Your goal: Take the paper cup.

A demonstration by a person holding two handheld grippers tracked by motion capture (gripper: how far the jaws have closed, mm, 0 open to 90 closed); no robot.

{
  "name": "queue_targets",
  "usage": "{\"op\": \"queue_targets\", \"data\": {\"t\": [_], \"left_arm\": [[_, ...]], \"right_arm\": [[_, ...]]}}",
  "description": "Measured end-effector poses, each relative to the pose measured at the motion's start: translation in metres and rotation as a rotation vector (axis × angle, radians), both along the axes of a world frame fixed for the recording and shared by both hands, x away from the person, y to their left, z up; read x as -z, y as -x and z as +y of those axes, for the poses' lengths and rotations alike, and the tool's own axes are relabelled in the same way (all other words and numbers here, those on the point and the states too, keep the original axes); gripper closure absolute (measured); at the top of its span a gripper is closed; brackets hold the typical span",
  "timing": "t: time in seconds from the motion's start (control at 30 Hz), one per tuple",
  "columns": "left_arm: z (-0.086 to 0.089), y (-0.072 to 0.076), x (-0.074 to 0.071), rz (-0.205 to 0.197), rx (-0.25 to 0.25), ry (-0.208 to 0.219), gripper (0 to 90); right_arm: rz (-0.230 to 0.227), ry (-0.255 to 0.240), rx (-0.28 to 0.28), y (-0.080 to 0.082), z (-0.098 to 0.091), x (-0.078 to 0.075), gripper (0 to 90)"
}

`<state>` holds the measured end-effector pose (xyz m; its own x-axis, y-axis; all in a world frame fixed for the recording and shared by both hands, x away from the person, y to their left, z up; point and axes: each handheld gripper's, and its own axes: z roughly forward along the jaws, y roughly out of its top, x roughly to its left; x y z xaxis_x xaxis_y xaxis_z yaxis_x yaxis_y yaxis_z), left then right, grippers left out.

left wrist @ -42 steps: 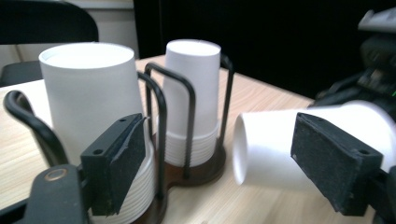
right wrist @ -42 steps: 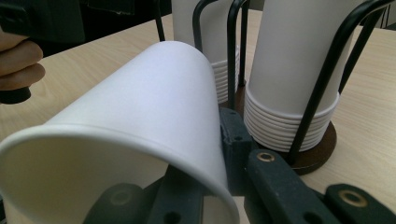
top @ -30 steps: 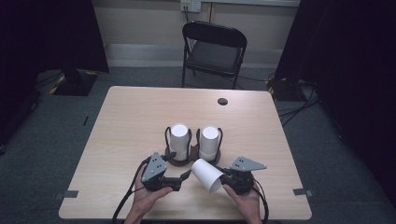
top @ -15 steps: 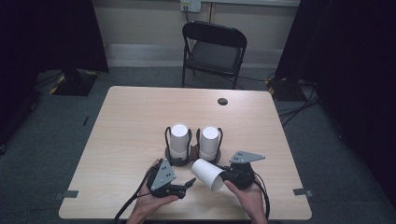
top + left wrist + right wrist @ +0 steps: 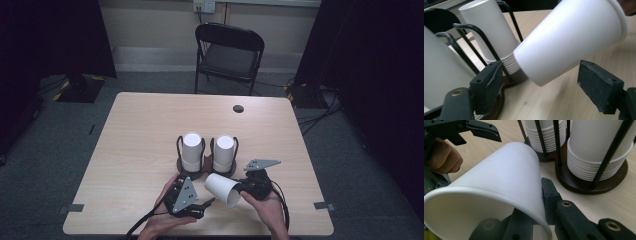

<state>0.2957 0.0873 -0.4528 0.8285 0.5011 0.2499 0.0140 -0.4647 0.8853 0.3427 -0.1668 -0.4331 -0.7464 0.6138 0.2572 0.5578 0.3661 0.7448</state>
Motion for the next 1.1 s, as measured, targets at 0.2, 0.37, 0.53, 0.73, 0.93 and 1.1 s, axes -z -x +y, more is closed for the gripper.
{"op": "queue_targets", "data": {"t": [0.2,0.37,0.53,0.73,0.93,1.1], "left_arm": [[-0.007,0.003,0.002,-0.014,0.051,-0.068,19.5],[-0.013,0.006,0.004,-0.028,0.078,-0.100,16.9],[-0.023,0.008,0.003,-0.054,0.095,-0.150,15.3],[-0.033,0.009,0.004,-0.073,0.097,-0.190,16.7],[-0.037,0.010,0.002,-0.081,0.098,-0.177,19.2],[-0.041,0.010,-0.001,-0.097,0.088,-0.178,19.4]], "right_arm": [[0.037,0.033,-0.052,-0.003,0.006,-0.002,87.2],[0.071,0.056,-0.072,-0.003,0.010,-0.001,87.3],[0.110,0.080,-0.087,-0.006,0.012,0.000,87.5],[0.130,0.088,-0.127,-0.010,0.018,-0.001,88.1],[0.130,0.093,-0.140,-0.011,0.028,-0.002,88.8],[0.147,0.085,-0.141,-0.015,0.033,-0.001,89.1]]}}
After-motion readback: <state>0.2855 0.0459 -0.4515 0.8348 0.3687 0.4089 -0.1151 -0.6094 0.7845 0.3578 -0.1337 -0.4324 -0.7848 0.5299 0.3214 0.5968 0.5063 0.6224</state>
